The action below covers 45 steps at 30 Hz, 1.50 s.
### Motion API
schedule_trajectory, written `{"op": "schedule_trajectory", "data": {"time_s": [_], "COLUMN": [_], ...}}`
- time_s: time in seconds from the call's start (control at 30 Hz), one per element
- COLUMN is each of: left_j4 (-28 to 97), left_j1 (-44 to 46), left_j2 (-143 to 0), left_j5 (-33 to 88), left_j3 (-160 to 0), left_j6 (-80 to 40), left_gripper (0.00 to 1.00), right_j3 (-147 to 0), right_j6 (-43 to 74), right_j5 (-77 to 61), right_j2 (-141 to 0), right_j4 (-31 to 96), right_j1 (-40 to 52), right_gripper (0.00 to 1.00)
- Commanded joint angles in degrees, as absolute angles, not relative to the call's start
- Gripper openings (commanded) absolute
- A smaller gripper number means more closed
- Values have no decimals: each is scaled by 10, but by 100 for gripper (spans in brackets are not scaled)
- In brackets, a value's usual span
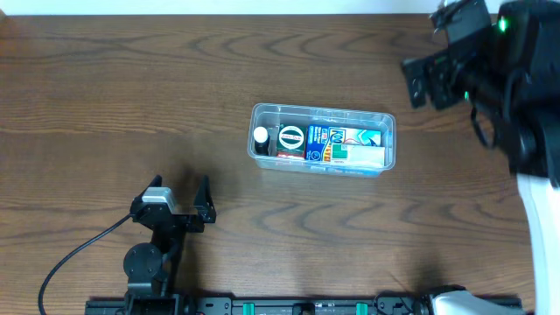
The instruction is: Pack container
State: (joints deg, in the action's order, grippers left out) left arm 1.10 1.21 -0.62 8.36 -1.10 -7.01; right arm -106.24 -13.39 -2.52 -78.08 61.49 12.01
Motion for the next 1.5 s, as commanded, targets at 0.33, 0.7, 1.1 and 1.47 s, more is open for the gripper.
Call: {"op": "schedule_trajectory", "data": {"time_s": [0.33,0.7,1.1,1.47], "left_j4": [32,32,32,32], "left_j1": [9,9,9,9], "left_j2": [-2,-2,-2,-2], "left_j5": [83,83,83,83], "left_j3": [-2,-2,-2,-2], "left_j6": [-58,-58,-58,-58], "left_gripper": [98,98,98,98], "right_j3": [-1036,-807,-466,-194], "right_j6": [-127,-120,-118,-99], "right_j5": [-21,-38,-139,-184], "right_j2": [-606,-403,-192,-65], "right_j4": [620,635,278,7], "right_j1": [138,89,62,56], "right_gripper": [99,99,99,99]}}
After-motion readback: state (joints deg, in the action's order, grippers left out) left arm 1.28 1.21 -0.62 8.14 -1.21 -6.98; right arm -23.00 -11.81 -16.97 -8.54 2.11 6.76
